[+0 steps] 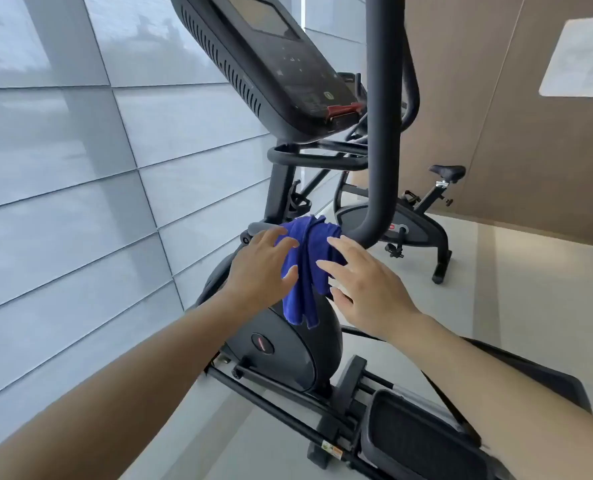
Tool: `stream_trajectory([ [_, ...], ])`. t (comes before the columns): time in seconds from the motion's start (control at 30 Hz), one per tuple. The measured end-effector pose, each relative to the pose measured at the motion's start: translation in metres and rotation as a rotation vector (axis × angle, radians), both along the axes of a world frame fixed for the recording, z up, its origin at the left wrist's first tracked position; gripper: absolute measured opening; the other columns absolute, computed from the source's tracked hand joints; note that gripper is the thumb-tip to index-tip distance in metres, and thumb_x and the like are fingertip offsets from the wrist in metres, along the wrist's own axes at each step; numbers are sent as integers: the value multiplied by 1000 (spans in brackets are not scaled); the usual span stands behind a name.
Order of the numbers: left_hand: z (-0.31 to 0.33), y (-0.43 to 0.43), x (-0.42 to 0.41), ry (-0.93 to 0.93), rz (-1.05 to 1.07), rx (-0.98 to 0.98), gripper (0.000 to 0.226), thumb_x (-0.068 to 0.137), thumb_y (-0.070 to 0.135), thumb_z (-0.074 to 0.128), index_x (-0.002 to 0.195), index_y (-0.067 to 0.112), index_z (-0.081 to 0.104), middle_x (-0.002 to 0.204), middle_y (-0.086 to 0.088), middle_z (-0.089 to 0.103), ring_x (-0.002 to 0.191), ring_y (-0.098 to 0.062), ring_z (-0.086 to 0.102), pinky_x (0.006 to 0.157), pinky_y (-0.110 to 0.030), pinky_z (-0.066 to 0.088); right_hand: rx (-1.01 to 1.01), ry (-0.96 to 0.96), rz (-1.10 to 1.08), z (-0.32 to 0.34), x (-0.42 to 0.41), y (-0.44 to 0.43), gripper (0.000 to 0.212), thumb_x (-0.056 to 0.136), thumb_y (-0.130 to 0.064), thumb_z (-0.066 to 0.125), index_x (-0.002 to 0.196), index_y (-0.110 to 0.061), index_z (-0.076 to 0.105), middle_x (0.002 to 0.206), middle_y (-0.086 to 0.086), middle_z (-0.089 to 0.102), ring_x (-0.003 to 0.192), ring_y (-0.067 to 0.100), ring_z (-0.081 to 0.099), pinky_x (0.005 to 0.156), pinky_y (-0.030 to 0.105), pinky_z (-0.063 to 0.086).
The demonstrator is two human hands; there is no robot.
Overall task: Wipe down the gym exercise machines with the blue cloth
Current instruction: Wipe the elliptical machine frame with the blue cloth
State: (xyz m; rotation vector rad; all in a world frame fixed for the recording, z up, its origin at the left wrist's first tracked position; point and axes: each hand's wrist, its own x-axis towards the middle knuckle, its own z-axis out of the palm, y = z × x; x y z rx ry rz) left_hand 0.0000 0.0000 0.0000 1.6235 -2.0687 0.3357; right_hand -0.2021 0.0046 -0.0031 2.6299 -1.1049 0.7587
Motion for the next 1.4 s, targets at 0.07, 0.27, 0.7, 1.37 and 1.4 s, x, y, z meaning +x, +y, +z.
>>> stream_trajectory([
  [0.07,1,-14,-2,73,28,13,47,85,36,55,130,24,44,141,3,39,126,-21,41,78,-32,46,-31,0,-3,-1,-2,-4,39,78,-10,67,117,-11,63,137,15,49,129,33,45,97,42,45],
  [0.27,-5,-45,-17,145,38,196,73,85,36,59,145,18,20,148,-2,27,113,-30,52,81,-43,52,-73,1,-76,-8,-4,-10,40,77,-6,66,116,-9,63,134,18,51,128,36,45,105,48,38],
  [0.7,-4,-19,-15,499,-109,121,32,77,17,61,99,37,49,104,28,45,78,-4,49,59,-17,34,61,-112,-108,-19,-11,-5,56,83,-21,65,135,-15,44,143,8,42,130,25,41,96,39,46],
  [1.37,-30,60,-214,504,-646,405,39,76,6,60,95,39,51,101,22,53,90,-2,56,77,-32,54,360,-876,-427,-62,-189,90,46,63,11,62,83,-30,55,91,-9,55,83,2,53,69,10,42],
  [1.4,-33,65,-237,486,-661,408,35,77,9,62,93,37,53,99,20,54,88,-3,56,77,-35,54,361,-869,-465,-65,-211,102,45,62,12,62,82,-28,54,90,-8,55,83,2,52,67,10,41],
])
